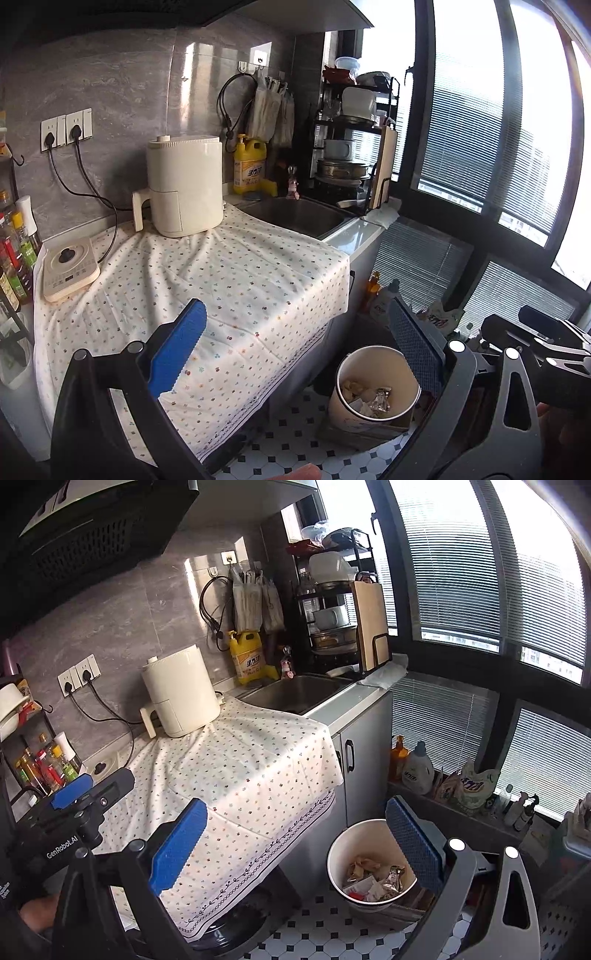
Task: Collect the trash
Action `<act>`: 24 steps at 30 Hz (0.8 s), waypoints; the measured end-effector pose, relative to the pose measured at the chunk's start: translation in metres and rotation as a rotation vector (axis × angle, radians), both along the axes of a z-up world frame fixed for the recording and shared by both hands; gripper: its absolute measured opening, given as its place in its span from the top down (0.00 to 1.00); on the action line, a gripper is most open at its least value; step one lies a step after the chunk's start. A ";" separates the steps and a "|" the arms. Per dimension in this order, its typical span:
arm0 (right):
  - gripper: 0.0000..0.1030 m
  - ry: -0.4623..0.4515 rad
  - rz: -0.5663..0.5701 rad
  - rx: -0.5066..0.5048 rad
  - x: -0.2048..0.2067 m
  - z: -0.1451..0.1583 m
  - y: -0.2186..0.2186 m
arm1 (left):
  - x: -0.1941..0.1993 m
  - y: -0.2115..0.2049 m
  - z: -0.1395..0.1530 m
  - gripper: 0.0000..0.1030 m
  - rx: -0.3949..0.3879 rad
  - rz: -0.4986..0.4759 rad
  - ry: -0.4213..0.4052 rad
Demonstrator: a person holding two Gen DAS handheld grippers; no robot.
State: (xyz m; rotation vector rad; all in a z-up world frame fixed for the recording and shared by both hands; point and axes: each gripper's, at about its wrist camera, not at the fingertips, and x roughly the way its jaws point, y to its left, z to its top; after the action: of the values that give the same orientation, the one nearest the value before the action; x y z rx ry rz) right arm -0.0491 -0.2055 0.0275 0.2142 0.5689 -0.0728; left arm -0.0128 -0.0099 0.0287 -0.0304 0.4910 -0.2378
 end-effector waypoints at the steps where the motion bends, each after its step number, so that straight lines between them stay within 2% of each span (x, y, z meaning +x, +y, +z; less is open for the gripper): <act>1: 0.08 0.000 0.001 0.000 0.000 0.000 0.001 | 0.000 0.001 0.000 0.06 0.002 0.005 0.000; 9: 0.08 0.001 0.017 0.005 -0.002 -0.002 0.008 | -0.002 0.012 0.002 0.06 0.005 0.045 -0.006; 24: 0.08 -0.003 0.036 0.007 0.001 0.000 0.015 | -0.003 0.019 0.007 0.06 0.008 0.064 -0.009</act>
State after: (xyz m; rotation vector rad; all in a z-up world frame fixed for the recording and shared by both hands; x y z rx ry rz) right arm -0.0478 -0.1900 0.0272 0.2111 0.5698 -0.0360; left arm -0.0158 0.0095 0.0353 -0.0374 0.4816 -0.1736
